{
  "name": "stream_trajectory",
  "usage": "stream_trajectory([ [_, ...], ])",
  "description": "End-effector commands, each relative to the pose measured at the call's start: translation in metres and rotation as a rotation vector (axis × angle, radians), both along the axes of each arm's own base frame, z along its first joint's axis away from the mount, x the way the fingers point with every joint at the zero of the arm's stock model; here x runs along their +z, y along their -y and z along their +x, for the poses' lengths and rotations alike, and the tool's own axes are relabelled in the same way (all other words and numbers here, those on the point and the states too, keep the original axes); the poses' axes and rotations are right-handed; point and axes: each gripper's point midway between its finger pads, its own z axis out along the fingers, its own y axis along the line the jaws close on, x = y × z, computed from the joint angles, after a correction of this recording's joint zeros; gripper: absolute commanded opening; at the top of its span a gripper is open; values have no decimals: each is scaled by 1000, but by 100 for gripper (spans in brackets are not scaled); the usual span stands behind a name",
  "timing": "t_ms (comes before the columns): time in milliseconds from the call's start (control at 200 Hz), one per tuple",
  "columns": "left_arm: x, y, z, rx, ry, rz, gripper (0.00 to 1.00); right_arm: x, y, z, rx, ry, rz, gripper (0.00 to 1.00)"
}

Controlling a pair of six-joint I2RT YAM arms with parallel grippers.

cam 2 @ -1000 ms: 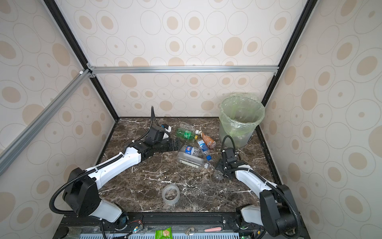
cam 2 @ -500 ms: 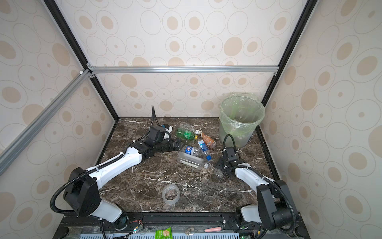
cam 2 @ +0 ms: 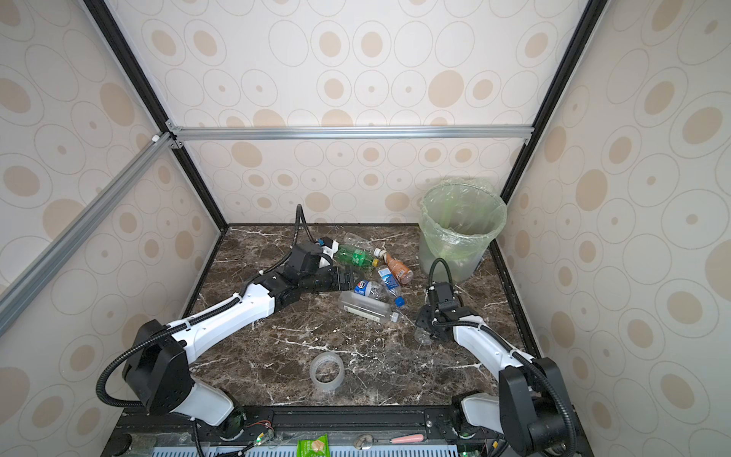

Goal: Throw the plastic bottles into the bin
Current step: 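Close the right gripper around the blue-label bottle's body, then lift the blue-label bottle over the bin with the right gripper while the left rises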

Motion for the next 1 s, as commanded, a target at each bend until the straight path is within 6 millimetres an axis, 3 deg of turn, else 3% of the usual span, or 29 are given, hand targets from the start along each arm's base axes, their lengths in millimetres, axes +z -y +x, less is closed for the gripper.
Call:
stream_trajectory([
  [0,27,5,-3,-17,68,-40,99,29,-4,7,26,52,5,51],
  [250,50,6,-7,-32,131,-67,99,81,-17,24,94,151,4,49],
  [280,54,4,-7,-28,142,-72,99,87,-27,25,130,164,5,49],
  [565,84,2,-14,-48,227,-111,99,142,-50,53,230,280,-34,48],
  [745,106,2,-14,-58,289,-133,99,184,-67,80,286,375,-81,48],
  [995,141,10,-2,-75,370,-125,99,261,-86,130,327,548,-122,48],
])
